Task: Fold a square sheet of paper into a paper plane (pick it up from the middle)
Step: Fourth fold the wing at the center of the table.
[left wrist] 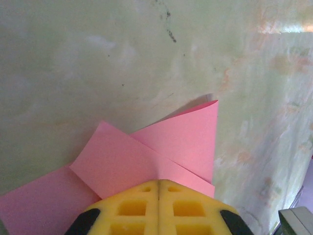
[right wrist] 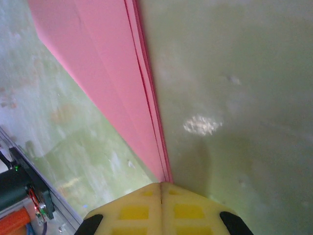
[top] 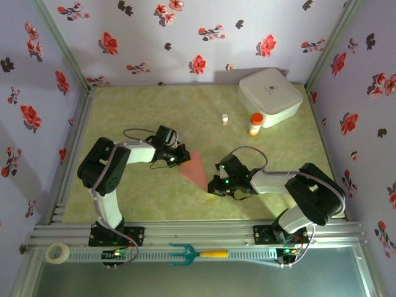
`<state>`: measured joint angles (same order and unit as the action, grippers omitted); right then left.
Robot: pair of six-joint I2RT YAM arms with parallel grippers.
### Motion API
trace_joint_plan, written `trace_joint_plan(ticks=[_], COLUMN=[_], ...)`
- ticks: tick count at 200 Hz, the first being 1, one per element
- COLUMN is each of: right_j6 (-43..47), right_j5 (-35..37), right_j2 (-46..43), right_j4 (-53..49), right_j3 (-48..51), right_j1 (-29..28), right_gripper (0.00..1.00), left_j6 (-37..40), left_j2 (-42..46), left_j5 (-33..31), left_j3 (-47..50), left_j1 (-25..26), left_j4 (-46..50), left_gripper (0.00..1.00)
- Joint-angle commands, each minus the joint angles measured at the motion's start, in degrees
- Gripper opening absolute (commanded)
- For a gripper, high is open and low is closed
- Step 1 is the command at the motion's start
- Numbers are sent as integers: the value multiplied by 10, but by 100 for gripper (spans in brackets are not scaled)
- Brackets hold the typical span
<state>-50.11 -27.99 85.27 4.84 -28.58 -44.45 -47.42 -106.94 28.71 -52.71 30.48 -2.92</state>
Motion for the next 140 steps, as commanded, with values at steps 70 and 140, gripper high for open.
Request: trace_joint_plan(ticks=[70, 140], right_j6=[15, 0], right_j5=[53, 35], right_j2=[27, 145], right_j4=[-96, -48], right_j3=[-140, -175], right_j1=[-1, 17], right_gripper=[4, 3], left_j6=[14, 8], left_j2=[-19, -16], left_j5=[-41, -34], left_j3=[23, 17], left_j1=[0, 2], left_j4=[48, 42], left_gripper=[0, 0])
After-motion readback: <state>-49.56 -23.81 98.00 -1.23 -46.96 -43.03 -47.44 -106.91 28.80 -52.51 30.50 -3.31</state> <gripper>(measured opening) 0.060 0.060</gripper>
